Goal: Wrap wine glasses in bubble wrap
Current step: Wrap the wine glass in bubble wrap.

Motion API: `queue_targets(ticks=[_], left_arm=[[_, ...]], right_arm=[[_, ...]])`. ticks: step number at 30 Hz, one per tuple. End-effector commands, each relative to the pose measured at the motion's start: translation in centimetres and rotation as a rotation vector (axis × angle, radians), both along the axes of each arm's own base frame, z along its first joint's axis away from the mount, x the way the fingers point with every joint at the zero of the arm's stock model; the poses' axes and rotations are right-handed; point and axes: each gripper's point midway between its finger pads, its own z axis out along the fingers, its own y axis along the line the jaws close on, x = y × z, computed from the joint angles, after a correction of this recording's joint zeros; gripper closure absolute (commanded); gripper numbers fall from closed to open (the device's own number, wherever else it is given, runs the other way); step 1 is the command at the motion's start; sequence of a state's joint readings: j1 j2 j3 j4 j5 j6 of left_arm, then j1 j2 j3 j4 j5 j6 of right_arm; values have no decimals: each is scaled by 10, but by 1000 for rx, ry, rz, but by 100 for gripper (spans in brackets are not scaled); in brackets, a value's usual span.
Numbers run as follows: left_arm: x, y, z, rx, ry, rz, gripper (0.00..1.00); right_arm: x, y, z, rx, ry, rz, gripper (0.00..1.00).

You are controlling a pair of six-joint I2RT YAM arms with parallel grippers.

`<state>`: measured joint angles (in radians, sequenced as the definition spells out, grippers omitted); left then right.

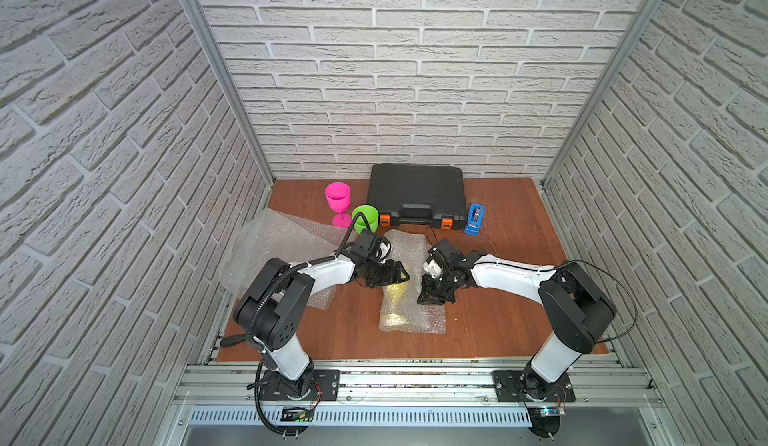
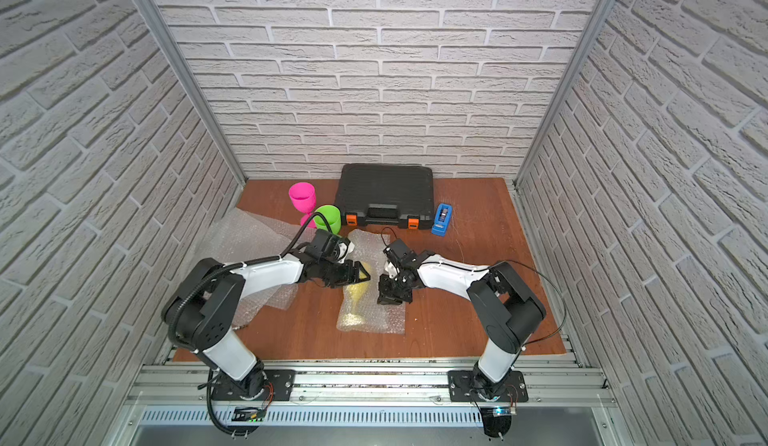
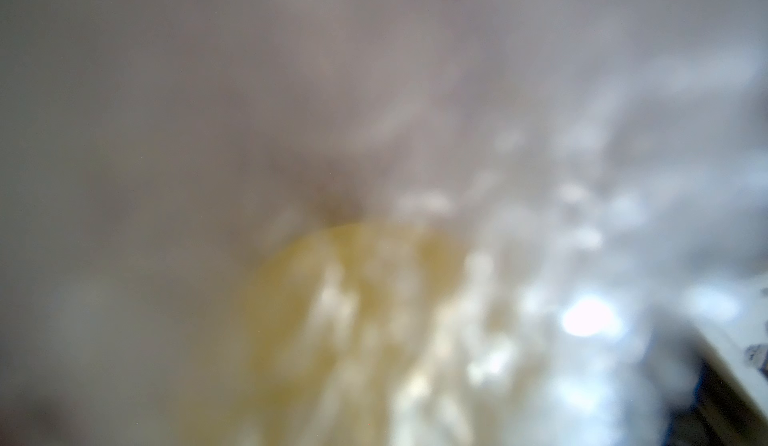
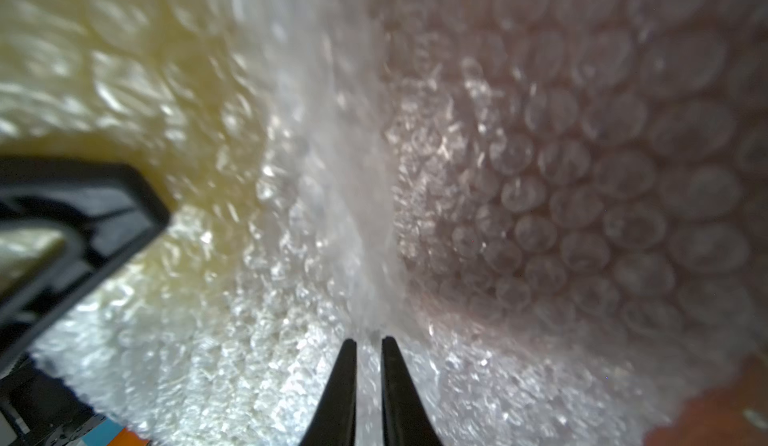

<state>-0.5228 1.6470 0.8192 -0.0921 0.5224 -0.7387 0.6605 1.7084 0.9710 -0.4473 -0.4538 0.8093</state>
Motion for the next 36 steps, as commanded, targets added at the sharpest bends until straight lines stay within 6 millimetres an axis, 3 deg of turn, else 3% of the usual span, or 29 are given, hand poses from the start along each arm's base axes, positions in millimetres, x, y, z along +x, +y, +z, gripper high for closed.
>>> queue_targets(ticks=[1,9,12,18,23,28,33,36], left_arm=[[5,3,6,-77,-20,46,30],[8,10,8,-212,-10,108,30],[9,13,10,-250,-7,122,30],[7,20,5,-159,-12,114,30],[-4,21,-10,65,-3,27,29],[-8,20,-16,120,5,6,29],[-11,14,-19,149,17,-26,31],[-13,12,-18,155,18,-38,32]], right_arm=[[-5,20,5,36,3,18,86],[-30,64,3,125,39,96,89],[-33,71,4,161,43,90,89],[-45,64,-8,161,98,77,87],[-52,36,-29,42,121,79,85],[-30,13,-5,39,33,32,84],[8,-7,3,46,-30,-39,86],[38,-4,5,83,-64,-65,86]])
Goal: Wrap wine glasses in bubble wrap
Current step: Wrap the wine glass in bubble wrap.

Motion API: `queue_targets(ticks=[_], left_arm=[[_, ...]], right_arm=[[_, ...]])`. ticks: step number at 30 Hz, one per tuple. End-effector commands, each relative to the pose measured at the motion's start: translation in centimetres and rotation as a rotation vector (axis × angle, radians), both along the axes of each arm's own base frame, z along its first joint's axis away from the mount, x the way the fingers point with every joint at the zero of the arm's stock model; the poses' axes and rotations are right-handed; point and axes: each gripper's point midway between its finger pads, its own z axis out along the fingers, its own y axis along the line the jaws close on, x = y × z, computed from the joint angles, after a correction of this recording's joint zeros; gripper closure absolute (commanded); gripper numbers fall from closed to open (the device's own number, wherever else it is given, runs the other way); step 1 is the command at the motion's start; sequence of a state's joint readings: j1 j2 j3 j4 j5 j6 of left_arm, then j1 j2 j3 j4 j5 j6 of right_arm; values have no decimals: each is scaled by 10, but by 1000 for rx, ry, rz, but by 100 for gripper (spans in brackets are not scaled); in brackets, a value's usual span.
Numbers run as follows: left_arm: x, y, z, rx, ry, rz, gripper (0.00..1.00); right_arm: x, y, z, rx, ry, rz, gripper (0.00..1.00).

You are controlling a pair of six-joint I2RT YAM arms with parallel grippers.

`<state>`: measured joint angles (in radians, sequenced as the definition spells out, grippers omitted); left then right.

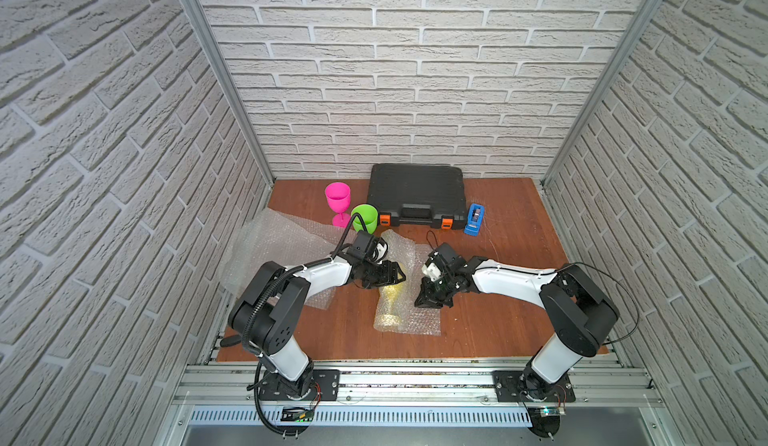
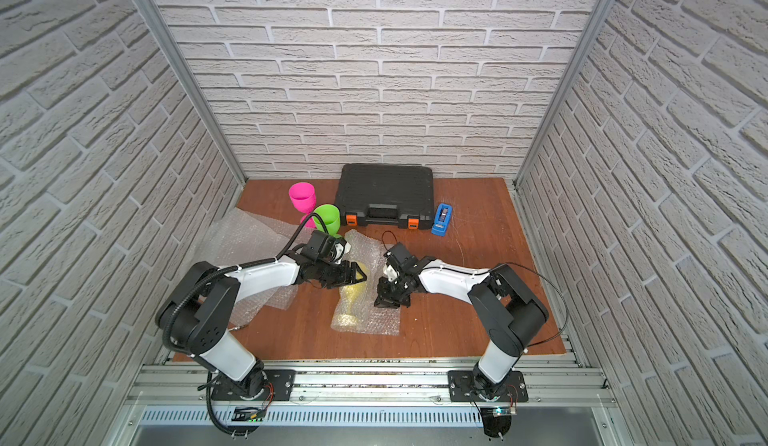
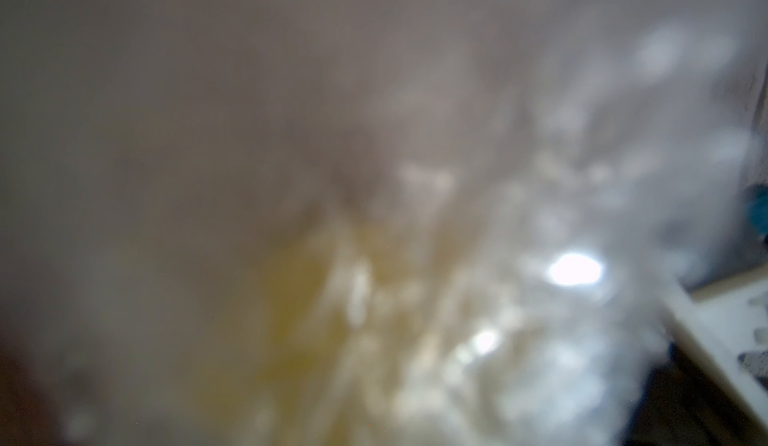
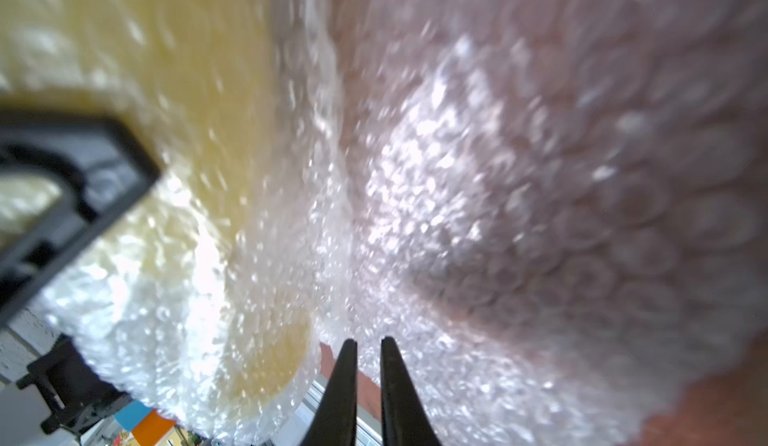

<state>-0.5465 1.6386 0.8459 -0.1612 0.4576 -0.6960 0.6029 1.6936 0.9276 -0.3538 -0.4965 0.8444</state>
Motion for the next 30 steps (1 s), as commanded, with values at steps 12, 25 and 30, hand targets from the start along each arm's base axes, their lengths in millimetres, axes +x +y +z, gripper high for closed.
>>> queue_targets(ticks=[12,25,30], left_arm=[[-18,6,-13,68,66,-44,36],[-27,23,-27,317,121,-52,37],[-25,32,-25,445,120,-7,36]], right_arm=[[98,29,1,143,-93,-16,88],[177,21,-6,166,-183,-110,88],[184,0,6,144,-203,-149,88]])
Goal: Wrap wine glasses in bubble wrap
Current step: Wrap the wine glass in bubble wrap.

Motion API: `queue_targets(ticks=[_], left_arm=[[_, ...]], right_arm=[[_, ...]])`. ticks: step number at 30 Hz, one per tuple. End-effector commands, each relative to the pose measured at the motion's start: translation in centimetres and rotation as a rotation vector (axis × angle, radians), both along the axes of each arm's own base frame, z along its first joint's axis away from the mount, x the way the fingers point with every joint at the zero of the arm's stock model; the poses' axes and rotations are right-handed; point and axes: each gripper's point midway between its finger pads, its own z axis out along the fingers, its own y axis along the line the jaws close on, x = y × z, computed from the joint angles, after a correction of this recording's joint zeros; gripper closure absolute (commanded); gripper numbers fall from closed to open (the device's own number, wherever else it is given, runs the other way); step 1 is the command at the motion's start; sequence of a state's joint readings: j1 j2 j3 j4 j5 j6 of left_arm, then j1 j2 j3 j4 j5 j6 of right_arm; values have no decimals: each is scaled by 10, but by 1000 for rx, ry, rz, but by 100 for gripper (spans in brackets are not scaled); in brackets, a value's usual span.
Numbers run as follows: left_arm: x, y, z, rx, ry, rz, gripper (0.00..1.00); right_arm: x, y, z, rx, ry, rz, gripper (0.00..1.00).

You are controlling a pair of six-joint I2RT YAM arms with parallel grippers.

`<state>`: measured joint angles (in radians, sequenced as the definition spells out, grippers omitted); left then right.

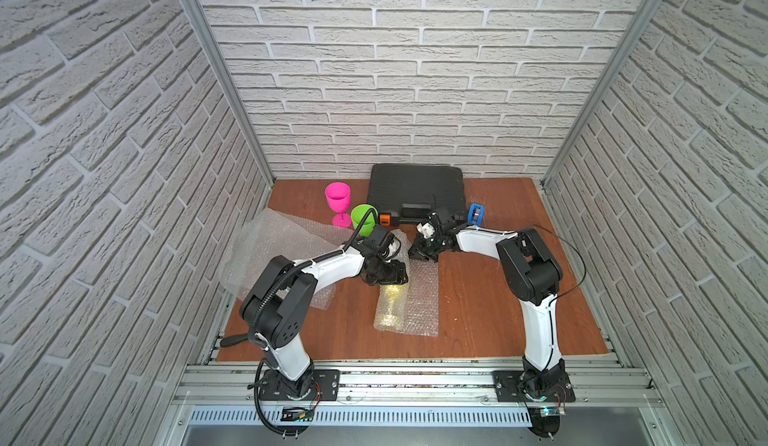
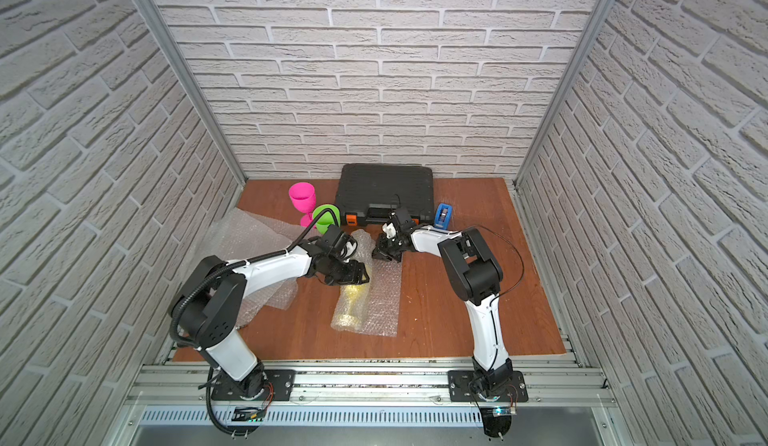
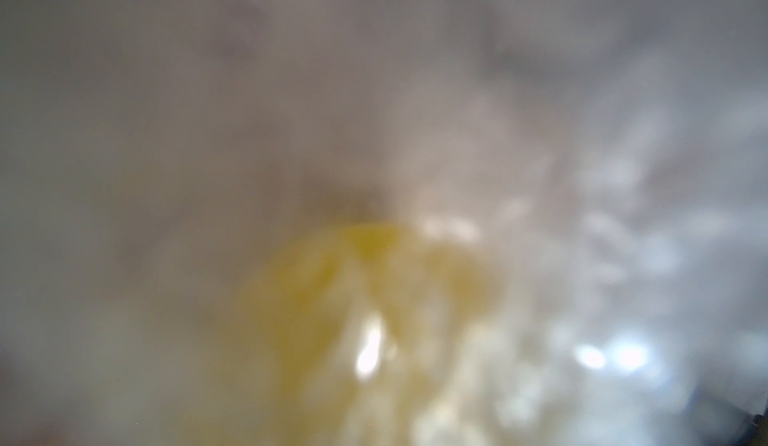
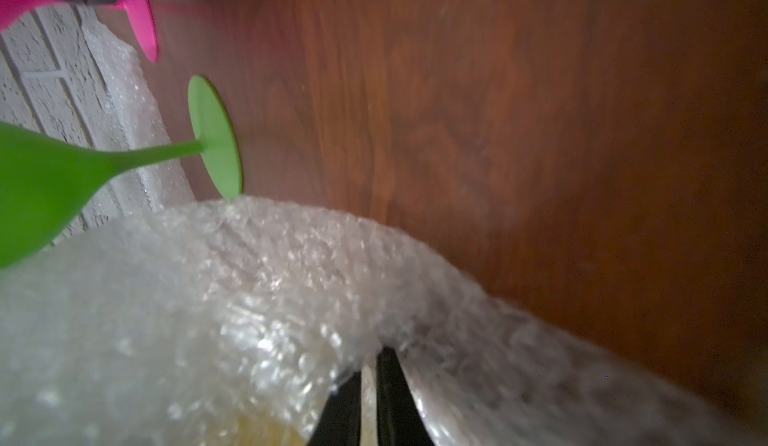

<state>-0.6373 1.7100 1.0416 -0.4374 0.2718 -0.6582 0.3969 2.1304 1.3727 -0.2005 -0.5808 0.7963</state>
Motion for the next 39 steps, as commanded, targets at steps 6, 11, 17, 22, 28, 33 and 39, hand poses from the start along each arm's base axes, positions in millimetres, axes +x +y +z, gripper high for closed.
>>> queue_targets(ticks=[6,11,17,22,28,33,39], left_arm=[[-18,42,-18,359,77,87,34],[-17,40,-21,395,87,102,33],[-17,36,-22,400,86,111,36],[-17,38,-20,412,85,109,36],[-17,34,-18,385,76,102,37],[-15,29,-12,349,58,93,37],[-6,27,10,294,-19,99,28]], right_arm=[[-43,-23,58,30,-87,32,70],[-105,-17,59,136,-76,63,54],[-149,24,61,272,-114,123,41],[-153,34,55,256,-131,95,41],[-152,41,40,263,-100,86,50],[-154,40,27,245,-75,81,65],[-159,31,24,202,-72,72,80]])
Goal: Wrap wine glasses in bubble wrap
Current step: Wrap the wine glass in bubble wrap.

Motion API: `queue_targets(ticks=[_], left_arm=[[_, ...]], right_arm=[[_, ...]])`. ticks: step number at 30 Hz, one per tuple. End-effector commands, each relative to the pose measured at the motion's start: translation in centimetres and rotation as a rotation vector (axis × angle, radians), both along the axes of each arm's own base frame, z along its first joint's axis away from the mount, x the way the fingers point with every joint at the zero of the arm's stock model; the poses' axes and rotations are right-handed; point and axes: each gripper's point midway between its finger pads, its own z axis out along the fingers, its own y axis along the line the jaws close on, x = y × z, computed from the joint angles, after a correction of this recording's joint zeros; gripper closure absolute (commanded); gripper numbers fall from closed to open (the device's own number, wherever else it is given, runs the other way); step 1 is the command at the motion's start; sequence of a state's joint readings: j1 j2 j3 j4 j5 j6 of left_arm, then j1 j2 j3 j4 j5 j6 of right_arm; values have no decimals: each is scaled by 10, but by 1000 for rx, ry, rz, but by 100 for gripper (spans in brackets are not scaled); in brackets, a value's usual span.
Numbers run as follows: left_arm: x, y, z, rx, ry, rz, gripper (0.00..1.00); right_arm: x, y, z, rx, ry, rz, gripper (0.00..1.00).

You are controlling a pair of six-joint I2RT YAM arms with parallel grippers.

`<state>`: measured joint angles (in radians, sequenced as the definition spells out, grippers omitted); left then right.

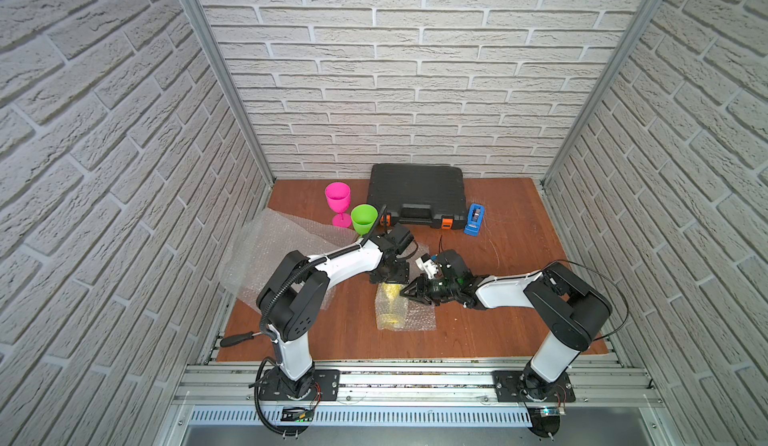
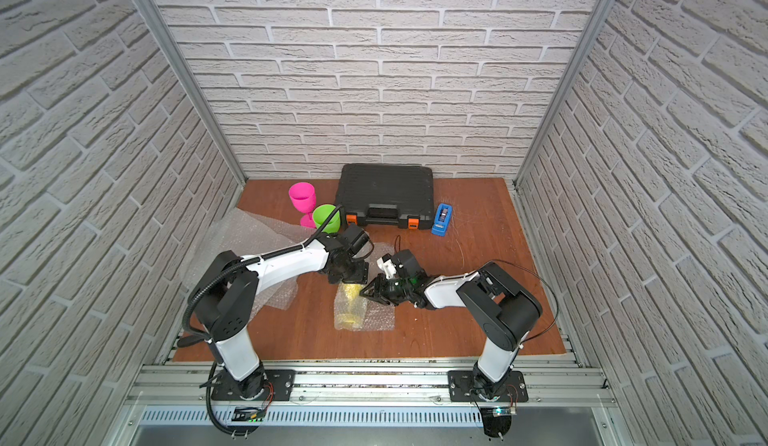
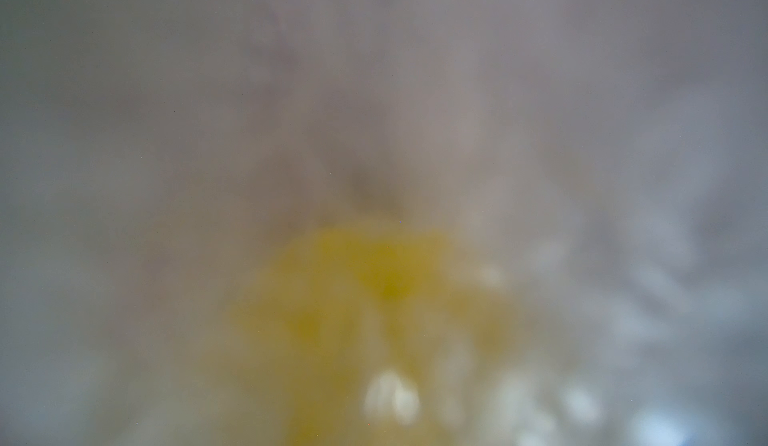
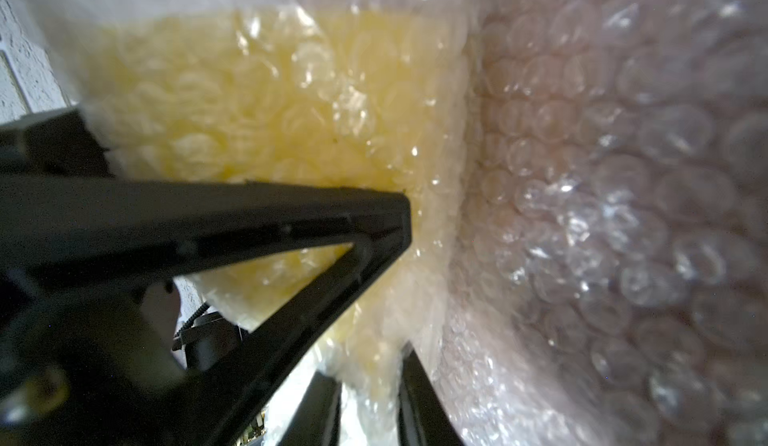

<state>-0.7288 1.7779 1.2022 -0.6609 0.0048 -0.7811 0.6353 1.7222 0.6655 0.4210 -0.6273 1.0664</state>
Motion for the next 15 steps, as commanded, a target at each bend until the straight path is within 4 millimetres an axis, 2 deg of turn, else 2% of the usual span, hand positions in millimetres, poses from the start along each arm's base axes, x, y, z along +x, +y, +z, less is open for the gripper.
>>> queue_targets(ticks=[1,4,7,11,15], left_arm=[[-8,15,14,21,-15,-11,22],[-2,11,34,-32,-71,-25,9],[3,10,53,-77,-117,-34,2],[5,15,67,-135,-139,-18,2],[1,21,59,-149,-113,0,4]], right_arm=[[-2,-8,-3,-39,-10,-23,81],[-5,-12,-9,-63,6,-25,83],[-7,-15,-12,-70,16,-32,85],[-8,-18,-15,-78,26,-36,86],[-8,-23,-18,-95,35,-48,86]])
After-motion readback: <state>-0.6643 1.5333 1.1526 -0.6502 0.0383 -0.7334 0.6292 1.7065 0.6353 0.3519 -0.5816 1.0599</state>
